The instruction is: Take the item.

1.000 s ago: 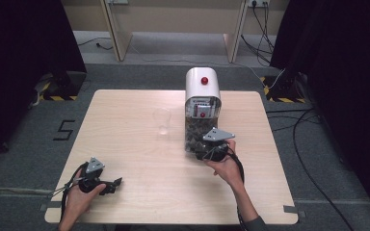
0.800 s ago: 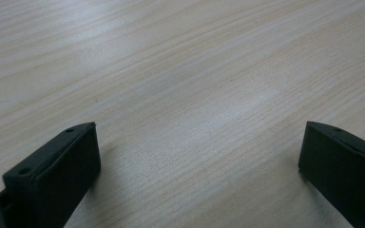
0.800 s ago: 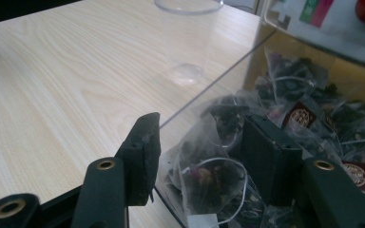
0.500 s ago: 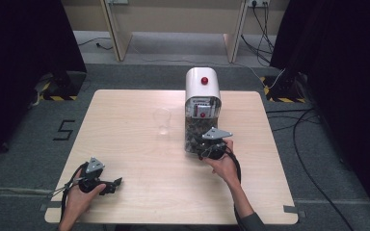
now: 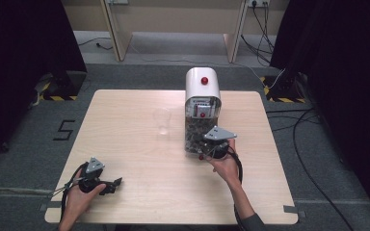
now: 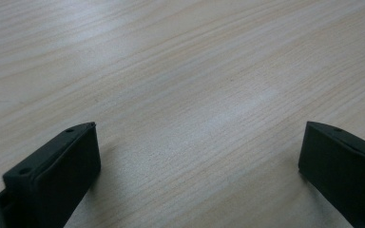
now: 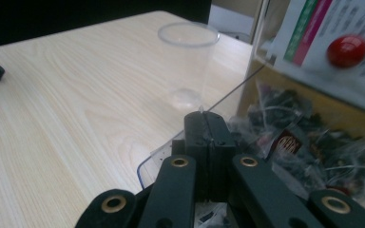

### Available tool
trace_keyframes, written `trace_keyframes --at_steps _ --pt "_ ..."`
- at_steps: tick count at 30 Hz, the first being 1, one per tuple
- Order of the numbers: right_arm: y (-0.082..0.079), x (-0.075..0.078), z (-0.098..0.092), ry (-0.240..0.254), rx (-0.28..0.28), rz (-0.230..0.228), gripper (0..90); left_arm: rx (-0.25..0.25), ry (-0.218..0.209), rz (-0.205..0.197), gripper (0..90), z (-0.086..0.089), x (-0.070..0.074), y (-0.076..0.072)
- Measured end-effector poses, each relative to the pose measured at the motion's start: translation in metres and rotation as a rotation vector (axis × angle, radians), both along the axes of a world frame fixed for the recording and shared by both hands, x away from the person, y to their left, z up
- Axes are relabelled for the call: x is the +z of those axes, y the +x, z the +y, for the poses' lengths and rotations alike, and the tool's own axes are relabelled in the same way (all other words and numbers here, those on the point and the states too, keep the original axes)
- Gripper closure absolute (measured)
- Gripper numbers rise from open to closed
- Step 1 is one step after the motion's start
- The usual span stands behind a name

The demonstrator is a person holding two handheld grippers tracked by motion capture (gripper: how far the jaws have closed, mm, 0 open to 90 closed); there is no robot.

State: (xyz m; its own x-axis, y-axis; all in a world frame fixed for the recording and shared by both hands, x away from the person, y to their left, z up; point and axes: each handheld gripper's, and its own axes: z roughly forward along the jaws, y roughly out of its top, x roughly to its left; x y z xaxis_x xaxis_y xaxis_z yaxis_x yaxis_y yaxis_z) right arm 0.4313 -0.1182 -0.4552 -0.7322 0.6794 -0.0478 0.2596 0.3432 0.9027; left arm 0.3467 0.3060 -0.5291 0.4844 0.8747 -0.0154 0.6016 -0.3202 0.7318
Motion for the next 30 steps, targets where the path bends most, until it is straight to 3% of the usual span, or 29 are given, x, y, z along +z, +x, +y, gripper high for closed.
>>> trace_keyframes --at_steps 7,18,30 --pt "-0.004 0.020 -0.008 0.050 -0.013 -0.063 90.0 0.000 0.000 0.000 0.0 0.000 0.000 0.000" --pt "-0.003 0.037 -0.010 0.068 -0.013 -0.090 90.0 0.000 0.000 0.000 0.0 0.000 0.000 0.000" --pt "0.008 0.062 0.022 0.071 0.029 -0.112 90.0 0.000 0.000 0.000 0.0 0.000 0.000 0.000"
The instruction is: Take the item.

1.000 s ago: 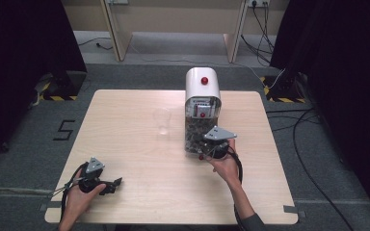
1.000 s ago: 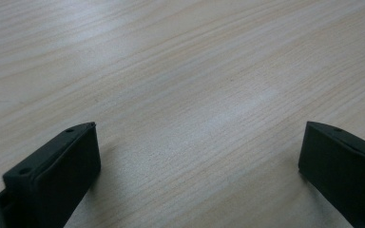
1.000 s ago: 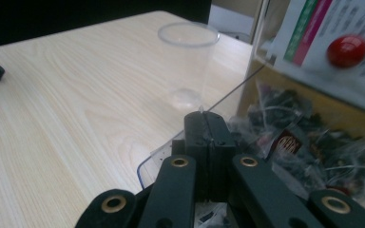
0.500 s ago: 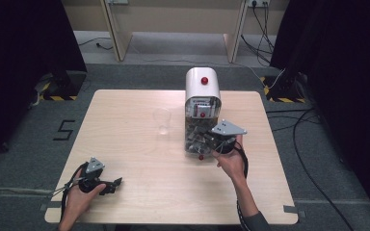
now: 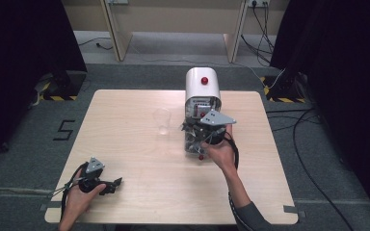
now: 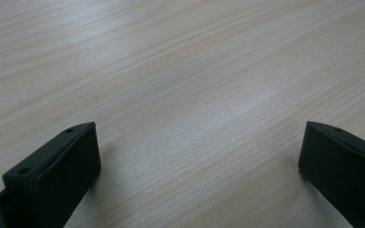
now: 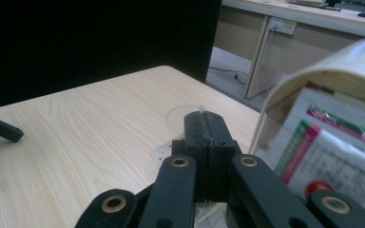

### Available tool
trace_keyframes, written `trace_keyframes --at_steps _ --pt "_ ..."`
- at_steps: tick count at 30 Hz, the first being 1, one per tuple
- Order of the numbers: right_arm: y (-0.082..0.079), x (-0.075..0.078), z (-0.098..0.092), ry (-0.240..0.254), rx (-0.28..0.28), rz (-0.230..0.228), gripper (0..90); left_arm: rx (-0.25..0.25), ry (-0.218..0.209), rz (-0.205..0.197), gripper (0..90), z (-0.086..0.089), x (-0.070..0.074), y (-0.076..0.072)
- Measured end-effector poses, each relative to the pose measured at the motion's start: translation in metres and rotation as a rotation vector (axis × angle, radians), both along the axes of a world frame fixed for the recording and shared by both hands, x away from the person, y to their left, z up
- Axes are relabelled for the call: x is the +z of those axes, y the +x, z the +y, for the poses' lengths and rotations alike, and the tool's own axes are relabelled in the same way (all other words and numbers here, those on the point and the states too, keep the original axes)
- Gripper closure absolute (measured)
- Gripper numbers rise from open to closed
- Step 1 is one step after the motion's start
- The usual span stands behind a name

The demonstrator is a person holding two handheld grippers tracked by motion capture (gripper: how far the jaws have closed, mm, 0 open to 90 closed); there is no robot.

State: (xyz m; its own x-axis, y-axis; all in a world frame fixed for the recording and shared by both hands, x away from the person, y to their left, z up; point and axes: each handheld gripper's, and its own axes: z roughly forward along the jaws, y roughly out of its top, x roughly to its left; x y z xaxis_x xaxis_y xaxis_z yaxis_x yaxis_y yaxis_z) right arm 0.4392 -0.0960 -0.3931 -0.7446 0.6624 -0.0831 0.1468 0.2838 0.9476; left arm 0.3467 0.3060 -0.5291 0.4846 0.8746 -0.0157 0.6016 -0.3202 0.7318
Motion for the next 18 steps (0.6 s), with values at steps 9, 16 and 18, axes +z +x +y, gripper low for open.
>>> trace_keyframes --at_steps 9,16,18 --pt "0.012 0.013 0.027 -0.008 0.009 -0.017 90.0 0.000 0.000 -0.001 0.0 0.000 0.000 0.000" --pt "0.020 0.015 0.042 -0.010 0.008 -0.013 90.0 0.000 0.000 -0.001 0.0 0.000 0.000 0.000" --pt "0.022 0.015 0.045 -0.008 0.007 -0.009 90.0 0.000 0.000 -0.001 0.0 0.000 0.000 0.000"
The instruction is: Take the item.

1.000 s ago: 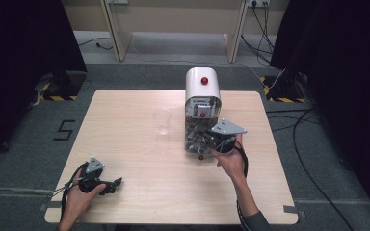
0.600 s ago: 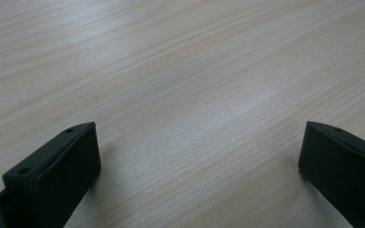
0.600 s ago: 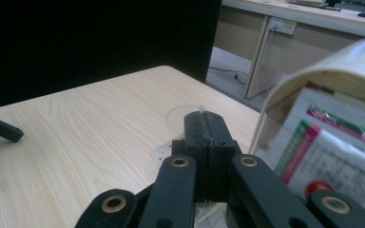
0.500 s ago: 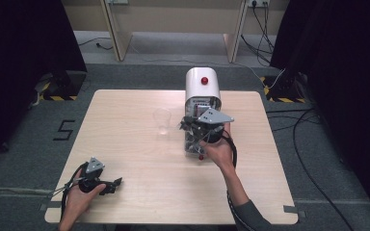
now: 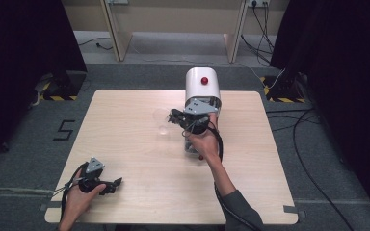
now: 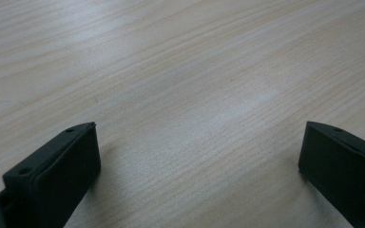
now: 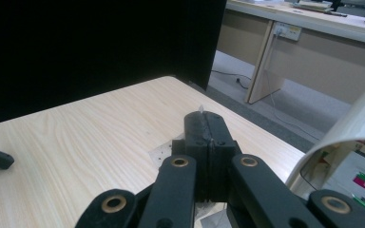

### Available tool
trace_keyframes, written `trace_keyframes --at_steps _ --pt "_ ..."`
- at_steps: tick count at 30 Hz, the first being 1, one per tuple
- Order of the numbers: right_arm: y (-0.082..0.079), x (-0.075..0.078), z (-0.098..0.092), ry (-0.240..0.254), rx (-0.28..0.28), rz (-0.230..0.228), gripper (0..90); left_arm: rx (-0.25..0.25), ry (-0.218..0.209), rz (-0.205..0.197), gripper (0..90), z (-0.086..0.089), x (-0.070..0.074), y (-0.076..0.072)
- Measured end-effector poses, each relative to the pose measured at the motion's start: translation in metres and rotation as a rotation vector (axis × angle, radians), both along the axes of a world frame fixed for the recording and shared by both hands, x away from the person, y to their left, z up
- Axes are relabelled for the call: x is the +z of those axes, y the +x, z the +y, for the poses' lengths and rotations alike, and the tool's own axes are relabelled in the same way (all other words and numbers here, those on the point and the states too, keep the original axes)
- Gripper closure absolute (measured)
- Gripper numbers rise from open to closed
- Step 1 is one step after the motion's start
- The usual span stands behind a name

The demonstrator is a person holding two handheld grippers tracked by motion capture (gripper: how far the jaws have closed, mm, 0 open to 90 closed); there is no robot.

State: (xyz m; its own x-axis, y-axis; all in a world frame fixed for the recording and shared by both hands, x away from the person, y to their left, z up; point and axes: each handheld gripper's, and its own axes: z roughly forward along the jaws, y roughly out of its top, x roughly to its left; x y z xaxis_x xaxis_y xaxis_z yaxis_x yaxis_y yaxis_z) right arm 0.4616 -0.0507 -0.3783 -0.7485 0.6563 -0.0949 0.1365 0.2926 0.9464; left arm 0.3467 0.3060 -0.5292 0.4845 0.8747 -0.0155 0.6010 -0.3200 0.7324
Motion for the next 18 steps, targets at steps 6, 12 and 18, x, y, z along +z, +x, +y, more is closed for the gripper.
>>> trace_keyframes --at_steps 6,12,18 --pt "0.007 0.002 0.006 0.003 -0.013 -0.002 90.0 0.000 0.000 0.000 0.0 0.000 0.000 0.000" --pt "0.012 0.004 0.016 -0.012 -0.027 -0.002 90.0 0.001 -0.001 0.001 0.0 0.000 0.000 0.000" --pt "0.019 0.003 0.027 -0.017 -0.047 -0.002 90.0 0.001 -0.001 0.000 0.0 0.000 0.000 0.000"
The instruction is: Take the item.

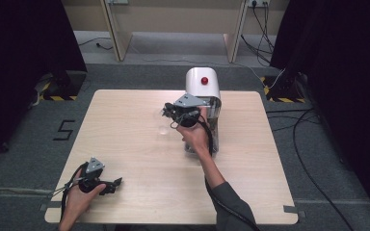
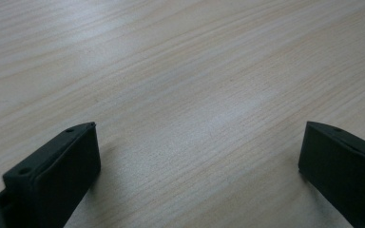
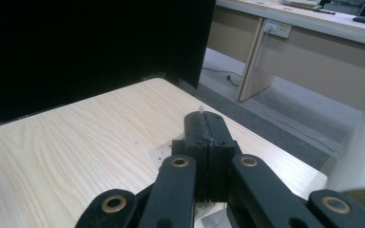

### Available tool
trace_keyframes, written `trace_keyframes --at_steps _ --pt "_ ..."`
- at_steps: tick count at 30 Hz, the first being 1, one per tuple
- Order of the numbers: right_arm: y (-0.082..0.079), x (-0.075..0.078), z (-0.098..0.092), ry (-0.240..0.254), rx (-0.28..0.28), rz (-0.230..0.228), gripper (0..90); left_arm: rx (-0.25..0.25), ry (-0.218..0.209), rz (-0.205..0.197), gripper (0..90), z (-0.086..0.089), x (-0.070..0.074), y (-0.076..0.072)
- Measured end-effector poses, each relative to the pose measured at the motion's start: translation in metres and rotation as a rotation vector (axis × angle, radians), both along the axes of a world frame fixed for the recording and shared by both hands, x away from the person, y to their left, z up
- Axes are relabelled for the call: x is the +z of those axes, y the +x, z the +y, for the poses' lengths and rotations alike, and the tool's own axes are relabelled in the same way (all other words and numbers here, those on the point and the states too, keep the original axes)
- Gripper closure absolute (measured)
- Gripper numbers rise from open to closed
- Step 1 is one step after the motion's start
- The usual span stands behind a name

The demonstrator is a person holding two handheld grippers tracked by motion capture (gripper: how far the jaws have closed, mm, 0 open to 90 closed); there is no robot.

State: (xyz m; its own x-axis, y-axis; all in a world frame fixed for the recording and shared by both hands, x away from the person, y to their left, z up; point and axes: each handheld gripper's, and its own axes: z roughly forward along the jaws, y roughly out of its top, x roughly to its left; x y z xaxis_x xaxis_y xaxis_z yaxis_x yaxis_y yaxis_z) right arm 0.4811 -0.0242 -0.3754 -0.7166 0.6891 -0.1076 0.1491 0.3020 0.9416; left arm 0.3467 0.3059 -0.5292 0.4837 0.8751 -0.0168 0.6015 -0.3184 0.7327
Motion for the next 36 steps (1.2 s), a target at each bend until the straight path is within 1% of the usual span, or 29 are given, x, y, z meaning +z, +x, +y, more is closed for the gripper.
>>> trace_keyframes --at_steps 1,7,13,16,23,25,26,29,30,32,35,36 --pt "0.002 0.000 0.004 -0.011 -0.006 -0.001 90.0 0.000 -0.001 0.000 0.0 0.000 0.000 0.000" --pt "0.008 0.000 0.012 -0.021 -0.024 -0.002 90.0 -0.001 0.001 0.002 0.0 0.000 0.000 0.000" --pt "0.017 -0.003 0.021 -0.049 -0.049 -0.002 90.0 -0.001 0.001 0.002 0.0 0.000 0.000 0.000" --pt "0.019 -0.003 0.024 -0.052 -0.056 -0.001 90.0 -0.001 0.002 0.001 0.0 0.000 0.000 0.000" --pt "0.030 -0.004 0.039 -0.083 -0.076 -0.001 90.0 -0.001 0.002 0.001 0.0 0.000 0.000 0.000" --pt "0.031 -0.005 0.040 -0.087 -0.076 0.001 90.0 -0.001 0.002 0.002 0.0 0.000 0.000 0.000" --pt "0.034 -0.007 0.044 -0.088 -0.082 0.004 90.0 -0.001 0.002 0.001 0.0 0.000 0.000 0.000" --pt "0.036 -0.009 0.046 -0.090 -0.086 0.006 90.0 -0.001 0.002 0.002 0.0 0.000 0.000 0.000" --pt "0.039 -0.013 0.048 -0.095 -0.095 0.007 90.0 -0.001 0.002 0.002 0.0 0.000 0.000 0.000" --pt "0.040 -0.014 0.048 -0.096 -0.101 0.011 90.0 -0.001 0.002 0.002 0.0 0.000 0.000 0.000" --pt "0.045 -0.022 0.050 -0.102 -0.111 0.021 90.0 -0.002 0.001 0.004 0.0 0.000 0.000 0.000" --pt "0.045 -0.022 0.050 -0.102 -0.111 0.021 90.0 -0.002 0.001 0.003 0.0 0.000 0.000 0.000"
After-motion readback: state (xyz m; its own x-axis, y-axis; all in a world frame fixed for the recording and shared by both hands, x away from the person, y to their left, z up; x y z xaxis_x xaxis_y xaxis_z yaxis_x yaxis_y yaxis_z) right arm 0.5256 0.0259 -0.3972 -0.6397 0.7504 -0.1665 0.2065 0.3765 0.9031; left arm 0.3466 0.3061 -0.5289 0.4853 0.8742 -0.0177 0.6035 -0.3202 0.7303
